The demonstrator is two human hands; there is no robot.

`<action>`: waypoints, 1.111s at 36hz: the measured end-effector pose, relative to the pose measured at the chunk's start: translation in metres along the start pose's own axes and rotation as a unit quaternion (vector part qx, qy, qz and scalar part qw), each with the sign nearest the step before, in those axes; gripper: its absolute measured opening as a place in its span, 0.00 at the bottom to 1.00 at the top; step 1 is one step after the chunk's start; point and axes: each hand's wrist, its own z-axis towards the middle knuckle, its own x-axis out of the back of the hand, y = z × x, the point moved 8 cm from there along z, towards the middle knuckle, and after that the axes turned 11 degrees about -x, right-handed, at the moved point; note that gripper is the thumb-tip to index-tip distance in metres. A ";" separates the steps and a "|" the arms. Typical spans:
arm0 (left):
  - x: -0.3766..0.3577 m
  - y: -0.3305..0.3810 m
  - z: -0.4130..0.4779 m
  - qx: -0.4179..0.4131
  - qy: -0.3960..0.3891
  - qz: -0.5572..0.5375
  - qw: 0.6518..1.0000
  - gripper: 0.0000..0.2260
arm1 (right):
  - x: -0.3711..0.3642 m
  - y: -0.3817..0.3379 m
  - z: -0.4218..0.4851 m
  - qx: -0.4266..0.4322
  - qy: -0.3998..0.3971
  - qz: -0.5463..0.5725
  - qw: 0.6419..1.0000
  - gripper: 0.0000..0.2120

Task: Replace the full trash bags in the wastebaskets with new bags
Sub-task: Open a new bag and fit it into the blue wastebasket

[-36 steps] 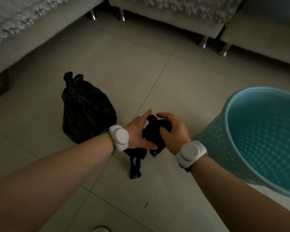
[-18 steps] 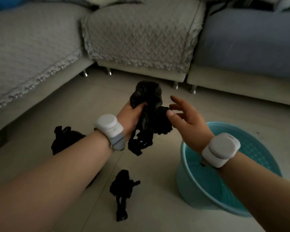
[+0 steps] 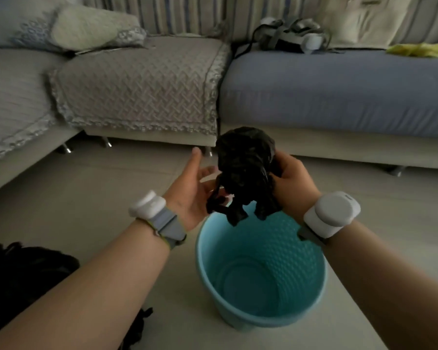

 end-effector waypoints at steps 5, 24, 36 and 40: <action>-0.035 -0.004 -0.005 -0.049 -0.092 0.131 0.986 0.18 | 0.009 0.013 -0.002 -0.020 -0.021 0.050 0.998 0.14; -0.030 0.011 0.007 -0.166 -0.031 0.391 0.905 0.19 | 0.009 0.025 -0.005 -0.036 -0.018 -0.125 0.991 0.12; 0.015 0.029 0.020 -0.162 0.046 0.506 0.846 0.14 | 0.065 0.046 0.006 -0.156 0.134 0.099 0.974 0.17; 0.012 0.036 0.018 -0.206 0.080 0.478 0.850 0.11 | 0.063 0.050 0.005 -0.172 0.130 0.057 0.975 0.11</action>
